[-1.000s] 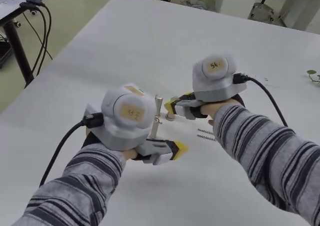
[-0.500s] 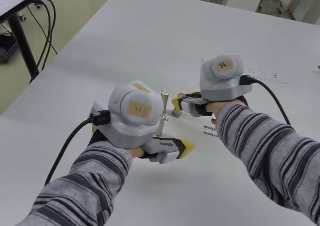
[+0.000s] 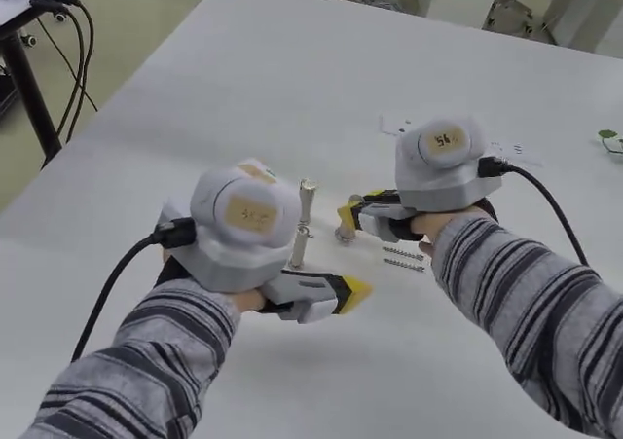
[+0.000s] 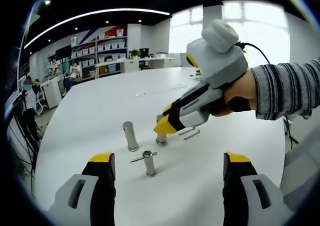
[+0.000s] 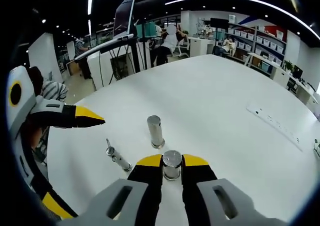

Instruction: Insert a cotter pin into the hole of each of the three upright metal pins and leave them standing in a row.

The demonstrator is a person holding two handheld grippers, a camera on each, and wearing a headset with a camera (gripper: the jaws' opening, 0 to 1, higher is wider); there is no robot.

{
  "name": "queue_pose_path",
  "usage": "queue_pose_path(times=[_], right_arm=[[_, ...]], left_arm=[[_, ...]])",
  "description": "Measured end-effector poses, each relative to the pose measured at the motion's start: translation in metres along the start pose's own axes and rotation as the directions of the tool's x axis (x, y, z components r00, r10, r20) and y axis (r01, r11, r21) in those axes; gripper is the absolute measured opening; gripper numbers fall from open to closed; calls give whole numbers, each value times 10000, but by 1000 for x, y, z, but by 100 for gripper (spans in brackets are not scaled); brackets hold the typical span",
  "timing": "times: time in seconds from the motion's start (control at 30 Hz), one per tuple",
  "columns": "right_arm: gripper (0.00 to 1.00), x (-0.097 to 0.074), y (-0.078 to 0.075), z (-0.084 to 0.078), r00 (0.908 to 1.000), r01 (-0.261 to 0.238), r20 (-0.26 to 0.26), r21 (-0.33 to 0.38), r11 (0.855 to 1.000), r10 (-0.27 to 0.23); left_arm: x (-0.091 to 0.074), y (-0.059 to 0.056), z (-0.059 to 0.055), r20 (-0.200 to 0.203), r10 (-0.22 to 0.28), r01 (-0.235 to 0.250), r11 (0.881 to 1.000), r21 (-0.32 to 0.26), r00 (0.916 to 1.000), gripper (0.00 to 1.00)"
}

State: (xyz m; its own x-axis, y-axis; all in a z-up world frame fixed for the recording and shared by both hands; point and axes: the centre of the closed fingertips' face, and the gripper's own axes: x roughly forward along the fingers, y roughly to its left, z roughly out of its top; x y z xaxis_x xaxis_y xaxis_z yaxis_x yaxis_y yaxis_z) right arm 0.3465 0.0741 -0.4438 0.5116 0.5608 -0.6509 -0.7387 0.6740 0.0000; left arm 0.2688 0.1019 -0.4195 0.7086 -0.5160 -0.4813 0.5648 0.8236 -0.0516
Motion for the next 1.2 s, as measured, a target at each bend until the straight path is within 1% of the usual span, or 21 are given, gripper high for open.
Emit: queue_pose_path(times=[0.13,0.17,0.23,0.37,0.5,0.6,0.7,0.83,0.9,1.03,1.07,1.2], right_arm=[[9,-10,6,-8,9999,-36,-100,24,10000,37],[9,-11,4,-10,9999,-48,-155,37,10000,48],[9,-17,7,-15,9997,-69,-240,55,10000,70],[9,-25,14,-24,9991,-216,-359,-49,9998,214],[9,-33,20,-32,9984,-335,-455,-103,9994,330],[9,-36,22,-37,9978,-408,-540,-183,9990,398],[9,-38,26,-44,9963,-591,-655,-381,9975,565],[9,-41,30,-47,9950,-739,-710,-545,9958,699],[9,-42,31,-49,9945,-796,-726,-501,9956,759],[9,-43,34,-54,9934,-846,-818,-562,9948,798],[9,-44,35,-54,9939,-865,-735,-616,9943,819],[9,-46,35,-57,9931,-860,-857,-698,9938,799]], left_arm=[[0,-5,0,-20,-147,147,9999,76,9999,92],[0,-7,0,-46,-192,192,9998,102,9998,93],[0,-10,-1,-84,-276,277,9995,126,9996,94],[0,-13,-4,-245,-381,385,9992,144,9990,97],[-1,-14,-5,-268,-405,408,9991,100,9988,99],[-1,-13,-6,-306,-411,414,9991,101,9987,99],[-3,-13,-7,-348,-420,424,9990,114,9985,99],[-3,-14,-8,-385,-442,448,9989,144,9983,99],[-2,-15,-8,-408,-489,496,9986,161,9980,99],[-2,-17,-8,-461,-542,552,9983,206,9975,99],[-2,-17,-9,-462,-553,563,9982,203,9974,99],[-2,-15,-11,-541,-505,517,9985,199,9973,99]])
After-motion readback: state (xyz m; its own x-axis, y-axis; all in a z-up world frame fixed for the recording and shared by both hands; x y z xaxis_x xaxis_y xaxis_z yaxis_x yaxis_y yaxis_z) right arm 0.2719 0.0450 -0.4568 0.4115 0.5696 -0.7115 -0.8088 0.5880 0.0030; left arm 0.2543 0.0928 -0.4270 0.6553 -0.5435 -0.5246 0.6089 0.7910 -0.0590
